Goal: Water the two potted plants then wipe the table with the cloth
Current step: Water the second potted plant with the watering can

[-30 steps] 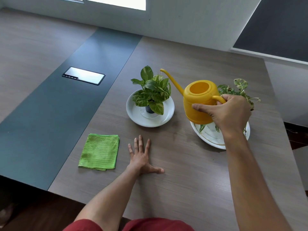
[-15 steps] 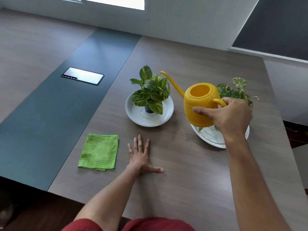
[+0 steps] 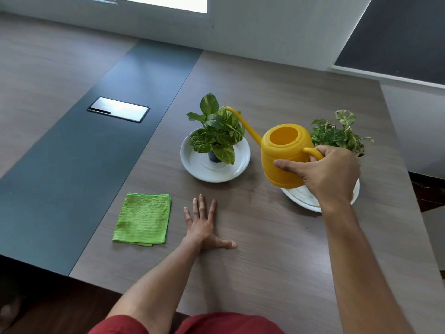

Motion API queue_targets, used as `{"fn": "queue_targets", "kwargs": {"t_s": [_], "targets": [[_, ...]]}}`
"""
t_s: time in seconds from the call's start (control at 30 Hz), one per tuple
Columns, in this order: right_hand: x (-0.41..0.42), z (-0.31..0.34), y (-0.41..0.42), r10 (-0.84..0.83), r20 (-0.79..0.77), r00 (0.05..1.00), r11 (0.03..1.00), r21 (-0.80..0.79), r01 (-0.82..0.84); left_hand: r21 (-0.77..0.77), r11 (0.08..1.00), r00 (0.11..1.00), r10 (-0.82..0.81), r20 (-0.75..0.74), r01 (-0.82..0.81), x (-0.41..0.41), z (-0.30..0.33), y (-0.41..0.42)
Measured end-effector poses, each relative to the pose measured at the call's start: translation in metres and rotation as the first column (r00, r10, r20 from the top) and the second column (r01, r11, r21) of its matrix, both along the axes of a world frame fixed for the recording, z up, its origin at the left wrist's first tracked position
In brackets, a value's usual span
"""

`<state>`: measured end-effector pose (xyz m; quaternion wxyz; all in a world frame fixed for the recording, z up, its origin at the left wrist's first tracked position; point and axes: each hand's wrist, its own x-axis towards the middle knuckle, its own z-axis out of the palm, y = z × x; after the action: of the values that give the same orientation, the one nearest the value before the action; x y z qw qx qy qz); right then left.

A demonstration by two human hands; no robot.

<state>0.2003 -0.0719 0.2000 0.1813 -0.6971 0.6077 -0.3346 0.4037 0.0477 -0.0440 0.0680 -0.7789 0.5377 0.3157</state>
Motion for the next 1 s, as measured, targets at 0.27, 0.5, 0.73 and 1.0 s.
{"fn": "queue_targets", "kwargs": {"t_s": [0.27, 0.5, 0.73, 1.0], "targets": [[0.003, 0.002, 0.004, 0.018, 0.023, 1.0, 1.0, 0.015, -0.018, -0.003, 1.0, 1.0, -0.004, -0.009, 0.004, 0.0, 0.0, 0.0], [0.009, 0.008, 0.01, 0.055, 0.045, 0.997, 0.999, -0.001, -0.055, -0.014, 1.0, 1.0, -0.002, 0.007, 0.002, 0.0, -0.001, 0.0], [0.012, 0.004, 0.007, 0.056, 0.044, 0.997, 0.998, 0.016, -0.057, -0.011, 1.0, 1.0, 0.002, 0.005, -0.002, 0.0, -0.001, 0.0], [0.016, 0.005, 0.006, 0.059, 0.043, 0.997, 0.998, 0.006, -0.059, -0.004, 1.0, 1.0, -0.007, -0.003, 0.007, 0.0, 0.0, 0.0]]}}
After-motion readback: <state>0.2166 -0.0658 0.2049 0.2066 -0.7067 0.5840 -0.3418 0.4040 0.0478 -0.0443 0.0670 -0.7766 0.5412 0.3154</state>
